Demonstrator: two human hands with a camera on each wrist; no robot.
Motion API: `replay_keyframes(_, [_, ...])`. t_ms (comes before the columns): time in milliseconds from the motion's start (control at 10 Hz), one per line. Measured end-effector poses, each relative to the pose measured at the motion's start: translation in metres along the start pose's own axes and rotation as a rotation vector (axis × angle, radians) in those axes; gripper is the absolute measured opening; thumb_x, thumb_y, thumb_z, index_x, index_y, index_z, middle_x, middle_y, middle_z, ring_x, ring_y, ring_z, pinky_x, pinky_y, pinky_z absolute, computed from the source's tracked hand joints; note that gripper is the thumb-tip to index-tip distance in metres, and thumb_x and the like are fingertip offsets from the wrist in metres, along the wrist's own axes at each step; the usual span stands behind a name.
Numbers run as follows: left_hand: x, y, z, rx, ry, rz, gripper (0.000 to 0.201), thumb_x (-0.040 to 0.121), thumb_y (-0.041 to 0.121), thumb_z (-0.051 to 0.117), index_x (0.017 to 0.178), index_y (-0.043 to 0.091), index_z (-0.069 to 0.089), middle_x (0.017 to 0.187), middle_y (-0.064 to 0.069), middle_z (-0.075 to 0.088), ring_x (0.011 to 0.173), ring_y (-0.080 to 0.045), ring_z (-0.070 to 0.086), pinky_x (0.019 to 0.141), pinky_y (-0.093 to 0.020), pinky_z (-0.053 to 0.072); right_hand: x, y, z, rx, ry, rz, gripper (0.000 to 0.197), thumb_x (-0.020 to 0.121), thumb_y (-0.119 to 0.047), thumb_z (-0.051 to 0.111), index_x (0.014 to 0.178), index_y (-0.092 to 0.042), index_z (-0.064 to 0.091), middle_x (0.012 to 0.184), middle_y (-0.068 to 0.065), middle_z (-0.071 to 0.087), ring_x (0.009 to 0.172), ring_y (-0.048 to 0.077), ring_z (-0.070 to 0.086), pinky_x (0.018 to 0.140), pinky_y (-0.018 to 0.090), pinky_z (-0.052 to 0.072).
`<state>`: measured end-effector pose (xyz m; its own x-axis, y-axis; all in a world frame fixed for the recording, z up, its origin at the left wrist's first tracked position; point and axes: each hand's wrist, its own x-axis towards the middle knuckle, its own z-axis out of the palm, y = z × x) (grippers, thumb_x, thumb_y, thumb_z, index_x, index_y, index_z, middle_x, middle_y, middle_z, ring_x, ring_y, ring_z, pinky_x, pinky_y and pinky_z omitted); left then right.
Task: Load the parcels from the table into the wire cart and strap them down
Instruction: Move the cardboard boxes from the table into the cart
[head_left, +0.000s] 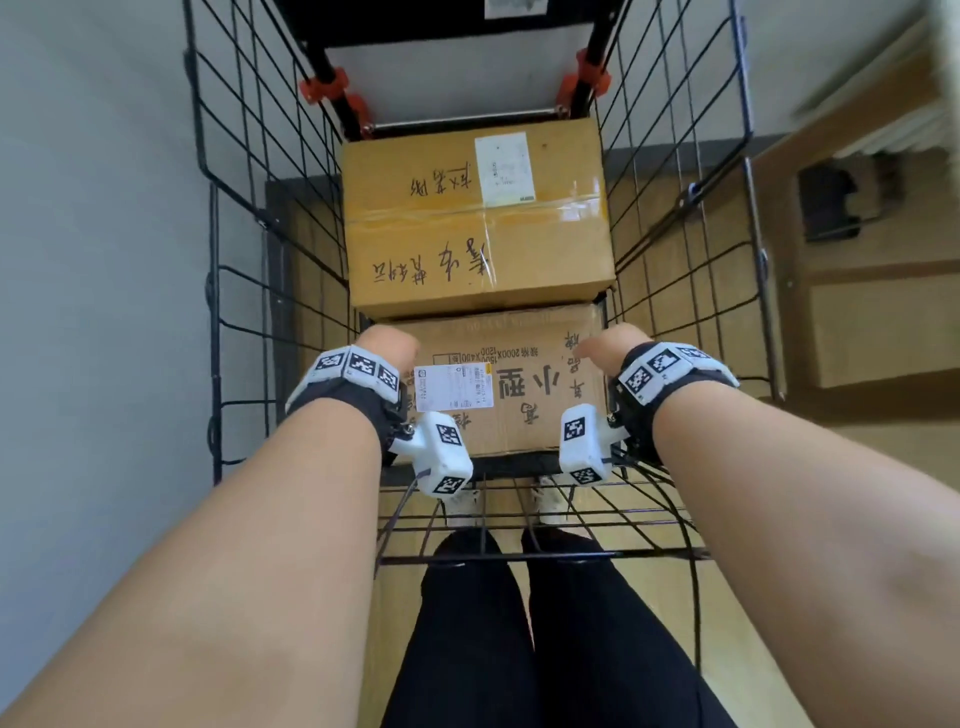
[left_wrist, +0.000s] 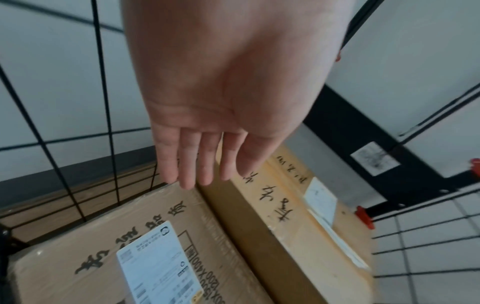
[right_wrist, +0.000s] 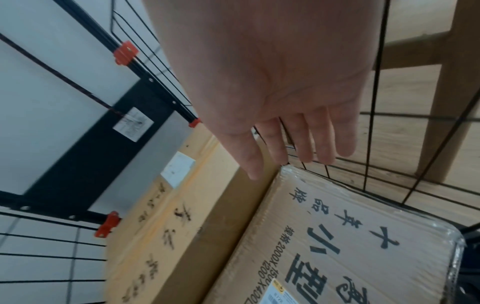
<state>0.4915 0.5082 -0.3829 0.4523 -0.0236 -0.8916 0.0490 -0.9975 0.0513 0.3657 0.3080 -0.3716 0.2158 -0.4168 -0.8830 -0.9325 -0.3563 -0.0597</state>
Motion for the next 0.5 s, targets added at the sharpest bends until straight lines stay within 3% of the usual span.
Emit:
replay_keyframes(100, [-0.038,0.009,-0.009,0.193,0.104,0.106,0.036,0.095,0.007,0.050,0.131,0.002,0.051,0.129,-0.011,0.058,0.115,-0.026,0.058,0.092,-0.030,0.051,-0.026,0.004,-0.008,0.156,0.057,-0.049,0.041,0.097,-0.024,0.051,0.131,-0.001,0.053,0.135,0.016,0.054,0.125,0.030,0.051,0.097,0.033,0.043])
replay_keyframes(200, [-0.077,0.023,-0.011,-0.004,0.135,0.160,0.036,0.096,0.008,0.046,0.132,0.001,0.051,0.131,-0.015,0.056,0.119,-0.029,0.056,0.097,-0.033,0.048,-0.061,0.002,-0.023,0.136,0.134,-0.104,0.034,0.099,-0.023,0.049,0.124,0.000,0.056,0.125,0.017,0.060,0.114,0.030,0.058,0.091,0.035,0.047])
replay_keyframes(300, [-0.109,0.028,-0.014,-0.074,0.154,0.263,0.037,0.098,0.009,0.040,0.130,-0.002,0.055,0.132,-0.019,0.057,0.116,-0.031,0.056,0.097,-0.036,0.046,-0.098,0.010,-0.043,0.210,0.167,-0.163,0.036,0.095,-0.026,0.054,0.123,-0.004,0.058,0.123,0.014,0.061,0.113,0.030,0.059,0.090,0.035,0.048])
replay_keyframes(400, [-0.143,0.046,-0.016,-0.033,0.202,0.380,0.036,0.098,0.008,0.039,0.127,-0.001,0.058,0.125,-0.017,0.060,0.091,-0.020,0.049,0.081,-0.030,0.042,-0.135,0.027,-0.065,0.348,0.229,-0.190,0.043,0.090,-0.031,0.062,0.127,-0.007,0.059,0.126,0.013,0.060,0.115,0.030,0.058,0.092,0.036,0.048])
replay_keyframes(500, [-0.181,0.065,-0.012,0.067,0.223,0.467,0.030,0.097,0.008,0.040,0.112,0.004,0.065,0.102,-0.007,0.054,0.082,-0.017,0.049,0.081,-0.031,0.043,-0.172,0.048,-0.086,0.403,0.298,-0.219,0.045,0.089,-0.037,0.063,0.125,-0.010,0.060,0.122,0.008,0.062,0.110,0.026,0.059,0.090,0.035,0.051])
